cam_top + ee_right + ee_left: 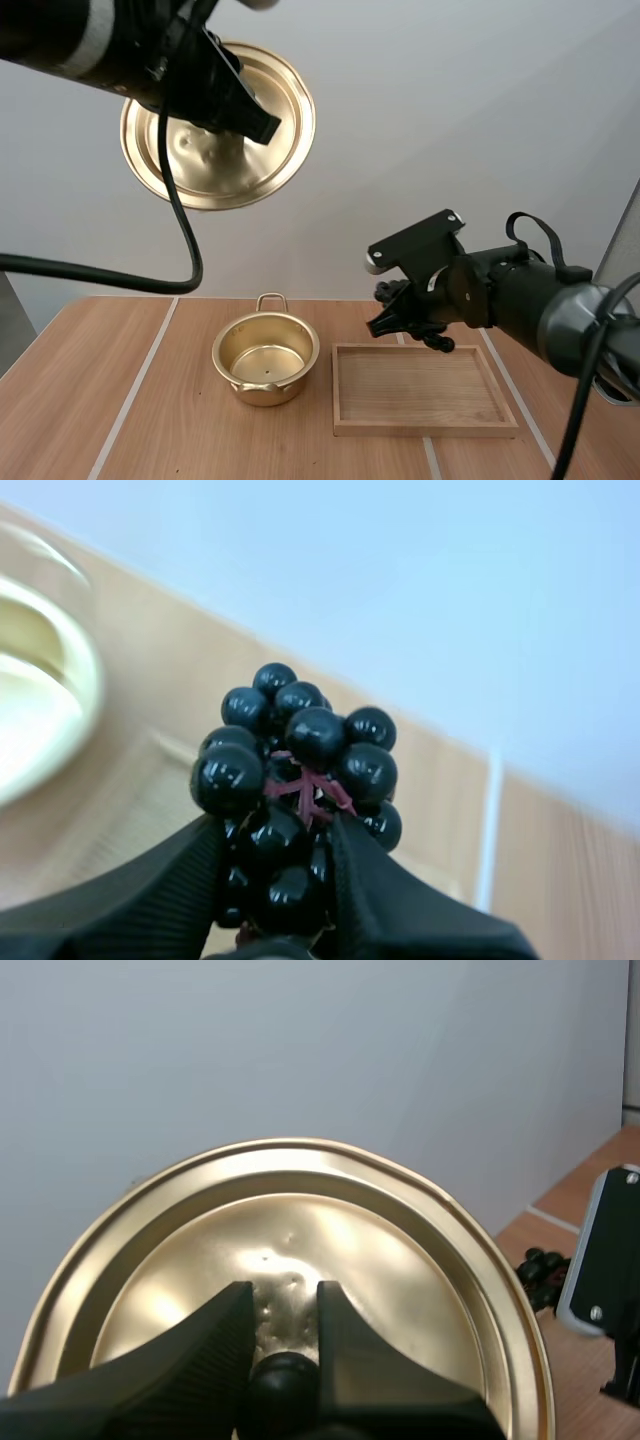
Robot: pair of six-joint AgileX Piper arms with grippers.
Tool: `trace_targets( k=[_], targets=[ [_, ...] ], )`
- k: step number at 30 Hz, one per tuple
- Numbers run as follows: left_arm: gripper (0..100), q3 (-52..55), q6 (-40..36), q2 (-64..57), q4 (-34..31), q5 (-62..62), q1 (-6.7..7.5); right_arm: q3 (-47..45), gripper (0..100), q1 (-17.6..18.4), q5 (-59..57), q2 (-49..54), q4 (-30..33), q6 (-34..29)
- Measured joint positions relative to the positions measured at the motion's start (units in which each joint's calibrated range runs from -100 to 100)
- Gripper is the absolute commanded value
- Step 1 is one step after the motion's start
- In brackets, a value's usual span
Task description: Open the lid, put the grape in the pot, and close it
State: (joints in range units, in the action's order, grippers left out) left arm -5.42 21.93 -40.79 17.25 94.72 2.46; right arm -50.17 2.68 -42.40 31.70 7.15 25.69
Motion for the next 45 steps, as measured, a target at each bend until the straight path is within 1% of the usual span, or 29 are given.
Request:
trace_targets(
  k=[1, 2, 7, 8, 11, 12, 14, 17, 18, 19, 20, 21, 22, 23, 26, 29, 34, 35, 36, 38, 39, 40, 43, 44, 45],
  targets=[
    [0, -0.5, 0.0, -0.3, 0.0, 0.0, 0.0, 0.0, 0, 1.5, 2.0, 2.1, -0.1, 0.2],
    [0, -2.1, 0.0, -1.1, 0.0, 0.2, 0.0, 0.6, 0, 7.7, 6.0, 7.1, -0.4, 0.7],
    [0, -8.7, 0.0, -3.1, 0.0, -0.1, 0.0, 2.0, 0, 12.3, 6.3, 7.1, -0.4, 1.1],
    [0, -10.9, 0.0, -3.4, 0.0, -0.3, 0.0, 2.8, 0, 14.4, 6.3, 6.0, -0.4, 1.2],
    [0, -15.1, -0.5, -3.4, 0.0, 0.0, 0.0, 4.6, 0, 17.1, 6.3, 3.6, -0.4, 1.2],
    [0, -15.9, -0.6, -3.4, 0.0, 0.2, 0.0, 7.1, 0, 19.2, 6.3, -0.8, -0.4, 1.2],
    [0, -16.5, -1.2, -3.4, 0.0, 1.4, 0.0, 10.0, 0, 20.3, 6.7, -6.1, -0.4, 1.2],
    [0, -16.5, -2.0, -3.4, 0.0, 2.6, 0.0, 12.9, 0, 20.8, 7.0, -11.2, -1.1, 1.2],
    [0, -16.5, -2.4, -3.4, 0.0, 2.8, 0.0, 14.2, 5, 20.9, 7.0, -14.0, -1.4, 1.2],
    [0, -16.5, -2.4, -3.4, 0.0, 2.8, 0.0, 14.7, 20, 20.9, 7.0, -15.1, -1.5, 1.2],
    [0, -16.5, -2.6, -3.4, 0.0, 3.0, 0.0, 15.5, 40, 20.9, 7.2, -17.4, -1.6, 1.2],
    [0, -16.5, -2.6, -3.4, -0.1, 3.2, 0.0, 15.7, 55, 20.9, 7.2, -17.6, -1.6, 1.2],
    [0, -16.5, -2.6, -3.4, -0.4, 3.2, 0.0, 16.2, 86, 20.9, 7.0, -19.7, -1.7, 1.2],
    [0, -16.5, -2.6, -3.4, -0.5, 3.2, 0.0, 16.2, 100, 20.9, 7.0, -20.0, -1.7, 1.2],
    [0, -16.5, -2.6, -3.4, -1.4, 4.0, 0.0, 16.4, 100, 20.9, 5.5, -21.2, -2.0, -0.2],
    [0, -16.5, -2.6, -3.4, -1.6, 4.0, 0.0, 16.6, 100, 20.9, 4.1, -19.3, -2.0, -0.3],
    [0, -16.5, -2.6, -3.4, -1.7, 4.4, 0.0, 16.7, 100, 20.6, -2.7, -9.1, -2.0, -0.7],
    [0, -16.5, -2.6, -3.4, -1.7, 4.4, 0.0, 16.7, 83, 20.4, -4.2, -6.8, -2.0, -0.7],
    [0, -16.5, -2.6, -3.4, -1.7, 4.4, 0.0, 16.7, 59, 20.0, -5.8, -4.6, -2.0, -0.7],
    [0, -16.5, -2.6, -3.2, -1.8, 4.4, 0.0, 16.7, 5, 19.0, -9.8, -0.2, -1.8, -0.9],
    [0, -16.5, -2.6, -3.1, -1.8, 4.4, 0.0, 16.7, 0, 18.7, -10.9, 1.1, -1.8, -0.9],
    [0, -16.5, -2.6, -2.8, -1.9, 4.4, 0.0, 16.7, 0, 18.1, -13.7, 3.5, -1.7, -1.0],
    [0, -16.5, -2.6, -1.9, -2.0, 4.6, 0.0, 16.3, 0, 16.8, -17.0, 8.1, -1.6, -1.0],
    [0, -16.5, -2.6, -1.0, -2.1, 4.6, 0.0, 15.0, 0, 15.6, -20.6, 13.3, -0.5, -1.0],
    [0, -16.5, -2.6, -0.9, -2.1, 4.8, 0.0, 14.9, 0, 15.5, -21.0, 13.8, -0.3, -1.0]
  ],
)
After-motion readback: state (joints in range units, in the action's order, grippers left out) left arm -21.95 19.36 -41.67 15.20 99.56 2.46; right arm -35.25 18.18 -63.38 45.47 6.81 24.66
